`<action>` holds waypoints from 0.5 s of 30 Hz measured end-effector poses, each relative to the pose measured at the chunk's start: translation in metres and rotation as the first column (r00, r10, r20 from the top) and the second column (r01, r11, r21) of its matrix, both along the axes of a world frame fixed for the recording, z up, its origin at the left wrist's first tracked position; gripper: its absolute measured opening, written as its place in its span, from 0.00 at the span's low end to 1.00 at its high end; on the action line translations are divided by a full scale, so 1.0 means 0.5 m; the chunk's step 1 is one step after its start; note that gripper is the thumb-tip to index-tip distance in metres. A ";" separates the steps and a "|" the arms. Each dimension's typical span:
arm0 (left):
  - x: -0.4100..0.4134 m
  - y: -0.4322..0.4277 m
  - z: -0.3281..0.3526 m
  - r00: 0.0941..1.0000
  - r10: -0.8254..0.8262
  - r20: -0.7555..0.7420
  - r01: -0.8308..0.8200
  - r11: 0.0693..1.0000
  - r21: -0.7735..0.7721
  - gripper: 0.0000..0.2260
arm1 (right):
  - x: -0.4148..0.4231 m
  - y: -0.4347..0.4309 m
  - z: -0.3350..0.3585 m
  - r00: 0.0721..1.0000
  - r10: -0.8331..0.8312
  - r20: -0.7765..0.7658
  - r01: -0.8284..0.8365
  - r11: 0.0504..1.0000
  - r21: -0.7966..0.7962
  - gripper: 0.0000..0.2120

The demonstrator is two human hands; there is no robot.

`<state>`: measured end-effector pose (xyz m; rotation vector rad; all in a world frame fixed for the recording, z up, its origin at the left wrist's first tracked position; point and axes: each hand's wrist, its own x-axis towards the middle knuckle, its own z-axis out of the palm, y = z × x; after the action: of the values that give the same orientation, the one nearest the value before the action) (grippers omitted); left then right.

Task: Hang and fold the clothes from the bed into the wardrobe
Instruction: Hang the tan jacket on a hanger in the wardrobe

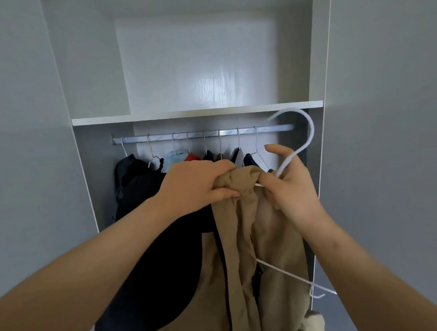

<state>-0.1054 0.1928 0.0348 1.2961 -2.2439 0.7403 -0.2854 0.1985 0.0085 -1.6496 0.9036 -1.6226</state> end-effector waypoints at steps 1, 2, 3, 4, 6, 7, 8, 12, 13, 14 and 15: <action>0.006 -0.002 -0.003 0.999 -0.025 -0.046 0.024 0.999 -0.026 0.33 | -0.006 0.001 0.000 1.000 -0.010 -0.022 0.009 0.999 -0.040 0.21; 0.015 -0.005 -0.003 0.994 -0.036 -0.101 0.033 0.999 -0.037 0.34 | -0.011 0.003 0.004 0.999 -0.032 -0.041 0.028 0.996 -0.088 0.21; 0.023 -0.009 0.000 0.987 -0.038 -0.158 0.032 0.999 -0.042 0.33 | -0.016 0.001 0.003 0.995 -0.084 -0.059 0.074 0.987 -0.144 0.21; 0.030 -0.011 0.006 0.977 -0.022 -0.212 0.013 0.999 -0.043 0.33 | -0.019 -0.001 -0.002 0.985 -0.165 -0.058 0.151 0.969 -0.195 0.20; 0.040 -0.005 0.026 0.953 0.047 -0.301 -0.061 0.998 -0.036 0.27 | -0.024 -0.009 -0.017 0.940 -0.342 -0.004 0.328 0.906 -0.266 0.18; 0.045 -0.004 0.037 0.937 0.076 -0.341 -0.094 0.995 -0.038 0.24 | -0.027 -0.011 -0.029 0.913 -0.407 0.025 0.396 0.873 -0.284 0.17; 0.050 -0.003 0.047 0.921 0.101 -0.376 -0.127 0.991 -0.043 0.22 | -0.030 -0.013 -0.042 0.896 -0.441 0.046 0.435 0.857 -0.276 0.16; 0.072 0.003 0.085 0.859 0.148 -0.491 -0.217 0.973 -0.085 0.21 | -0.032 -0.024 -0.110 0.919 -0.393 0.011 0.390 0.906 -0.163 0.15; 0.079 0.005 0.095 0.845 0.138 -0.517 -0.224 0.968 -0.108 0.21 | -0.031 -0.032 -0.129 0.926 -0.374 -0.056 0.365 0.922 -0.130 0.15; 0.084 0.007 0.103 0.830 0.117 -0.545 -0.218 0.968 -0.124 0.21 | -0.028 -0.041 -0.145 0.932 -0.339 -0.128 0.329 0.940 -0.095 0.14; 0.089 0.010 0.112 0.811 0.084 -0.578 -0.195 0.972 -0.133 0.21 | -0.026 -0.054 -0.161 0.937 -0.287 -0.201 0.283 0.958 -0.045 0.12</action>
<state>-0.0608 0.1978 0.0907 1.3764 -1.5726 0.5038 -0.2983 0.1715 -0.0720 -1.7868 1.2899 -1.6680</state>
